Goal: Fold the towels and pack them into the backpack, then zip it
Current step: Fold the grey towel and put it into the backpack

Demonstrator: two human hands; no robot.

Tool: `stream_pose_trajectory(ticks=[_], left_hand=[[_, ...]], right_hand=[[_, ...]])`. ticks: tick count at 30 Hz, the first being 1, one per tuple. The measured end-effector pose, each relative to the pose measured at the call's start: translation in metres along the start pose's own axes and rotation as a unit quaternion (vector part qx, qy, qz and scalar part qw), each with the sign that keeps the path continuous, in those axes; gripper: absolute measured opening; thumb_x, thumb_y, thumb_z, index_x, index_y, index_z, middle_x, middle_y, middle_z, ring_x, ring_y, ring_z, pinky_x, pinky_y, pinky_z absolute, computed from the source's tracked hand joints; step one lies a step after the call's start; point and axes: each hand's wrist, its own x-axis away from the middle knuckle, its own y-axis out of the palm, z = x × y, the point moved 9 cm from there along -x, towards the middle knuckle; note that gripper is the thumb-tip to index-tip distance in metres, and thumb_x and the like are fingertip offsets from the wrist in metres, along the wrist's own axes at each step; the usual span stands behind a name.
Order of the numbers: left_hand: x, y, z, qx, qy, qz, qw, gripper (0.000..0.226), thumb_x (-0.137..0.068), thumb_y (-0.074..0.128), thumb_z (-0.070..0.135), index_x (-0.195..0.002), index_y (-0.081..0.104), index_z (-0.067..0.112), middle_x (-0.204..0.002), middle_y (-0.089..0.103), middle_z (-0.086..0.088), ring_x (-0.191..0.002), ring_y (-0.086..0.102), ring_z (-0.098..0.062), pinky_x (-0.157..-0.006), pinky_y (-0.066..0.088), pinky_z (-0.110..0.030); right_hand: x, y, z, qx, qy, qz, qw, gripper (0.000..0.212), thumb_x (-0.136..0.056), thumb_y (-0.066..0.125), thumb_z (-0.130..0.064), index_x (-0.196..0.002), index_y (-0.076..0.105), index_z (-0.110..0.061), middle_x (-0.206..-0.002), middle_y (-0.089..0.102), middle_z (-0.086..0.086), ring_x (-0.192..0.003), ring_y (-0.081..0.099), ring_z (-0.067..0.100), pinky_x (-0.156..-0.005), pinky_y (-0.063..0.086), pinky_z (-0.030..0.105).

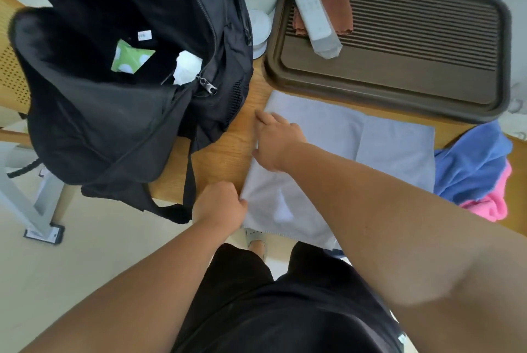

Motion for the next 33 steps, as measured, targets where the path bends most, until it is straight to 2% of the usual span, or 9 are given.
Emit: stream_pose_trajectory(ticks=[6,10,13,16,21,25,27,29,33], left_hand=[[-0.009,-0.019,-0.02,-0.041,-0.018,0.006,0.999,0.028,-0.089,0.064,0.04,-0.074,0.048,0.024,-0.075,0.059,0.002,-0.064,0.054,-0.015,-0.048,0.035,-0.027],[-0.002,-0.013,0.013,-0.057,0.049,0.008,0.997,0.029,-0.091,0.061,0.042,-0.075,0.042,0.025,-0.075,0.052,0.004,-0.067,0.053,-0.017,-0.051,0.034,-0.028],[0.013,0.005,0.064,-0.005,0.154,-0.022,0.988,0.03,-0.09,0.061,0.036,-0.073,0.041,0.023,-0.075,0.048,0.005,-0.072,0.051,-0.019,-0.054,0.031,-0.031],[0.032,0.028,0.107,0.023,0.233,-0.065,0.97,0.025,-0.089,0.061,0.041,-0.08,0.046,0.023,-0.084,0.052,0.005,-0.076,0.053,-0.02,-0.064,0.043,-0.034],[0.041,0.052,0.138,0.001,0.243,-0.074,0.967,0.038,-0.085,0.064,0.056,-0.098,0.052,0.023,-0.101,0.051,0.004,-0.092,0.053,-0.019,-0.08,0.049,-0.037],[0.039,0.06,0.14,-0.056,0.218,-0.049,0.973,0.056,-0.081,0.063,0.067,-0.112,0.047,0.022,-0.109,0.047,0.004,-0.1,0.05,-0.019,-0.081,0.048,-0.037],[0.04,0.062,0.142,-0.075,0.205,-0.037,0.975,0.061,-0.077,0.063,0.071,-0.111,0.046,0.023,-0.108,0.045,0.004,-0.1,0.049,-0.019,-0.078,0.047,-0.036],[0.043,0.062,0.144,-0.091,0.194,-0.022,0.977,0.059,-0.077,0.062,0.072,-0.106,0.047,0.022,-0.103,0.044,0.004,-0.099,0.049,-0.02,-0.073,0.044,-0.035],[0.05,0.064,0.148,-0.102,0.193,-0.012,0.976,0.04,-0.084,0.056,0.06,-0.085,0.044,0.022,-0.089,0.045,0.004,-0.089,0.055,-0.02,-0.066,0.038,-0.032]], right_hand=[[-0.013,-0.004,-0.013,-0.08,-0.037,-0.019,0.996,0.066,-0.101,0.047,-0.035,-0.158,0.023,-0.01,-0.168,0.005,-0.003,-0.154,0.006,0.024,-0.121,0.025,0.043],[0.026,-0.031,0.046,-0.085,0.055,0.129,0.986,0.045,-0.099,0.047,-0.038,-0.14,0.054,-0.019,-0.147,0.042,0.003,-0.133,0.038,0.028,-0.105,0.038,0.042],[0.071,-0.035,0.117,-0.118,0.195,0.228,0.947,0.043,-0.095,0.05,-0.041,-0.134,0.054,-0.025,-0.134,0.046,0.004,-0.125,0.041,0.029,-0.103,0.034,0.043],[0.102,-0.007,0.181,-0.122,0.308,0.161,0.93,0.049,-0.093,0.047,-0.047,-0.139,0.045,-0.028,-0.145,0.038,0.007,-0.134,0.033,0.032,-0.107,0.029,0.048],[0.095,0.031,0.201,-0.028,0.218,-0.001,0.975,0.075,-0.098,0.025,-0.062,-0.158,-0.003,-0.029,-0.167,-0.015,-0.002,-0.153,-0.011,0.031,-0.119,0.004,0.061],[0.08,0.026,0.207,-0.029,0.186,-0.014,0.982,0.076,-0.098,0.023,-0.064,-0.159,-0.008,-0.03,-0.166,-0.021,-0.004,-0.153,-0.015,0.031,-0.121,0.002,0.058],[0.078,0.021,0.209,-0.02,0.181,0.001,0.983,0.073,-0.099,0.025,-0.061,-0.159,0.0,-0.03,-0.167,-0.013,-0.001,-0.154,-0.008,0.032,-0.121,0.006,0.057],[0.081,0.006,0.203,-0.016,0.171,0.083,0.982,0.062,-0.099,0.034,-0.056,-0.152,0.028,-0.025,-0.164,0.017,0.008,-0.148,0.018,0.036,-0.118,0.021,0.052],[0.087,-0.014,0.173,-0.101,0.104,0.187,0.972,0.043,-0.097,0.05,-0.043,-0.137,0.053,-0.027,-0.132,0.052,0.008,-0.122,0.045,0.034,-0.1,0.038,0.046]])
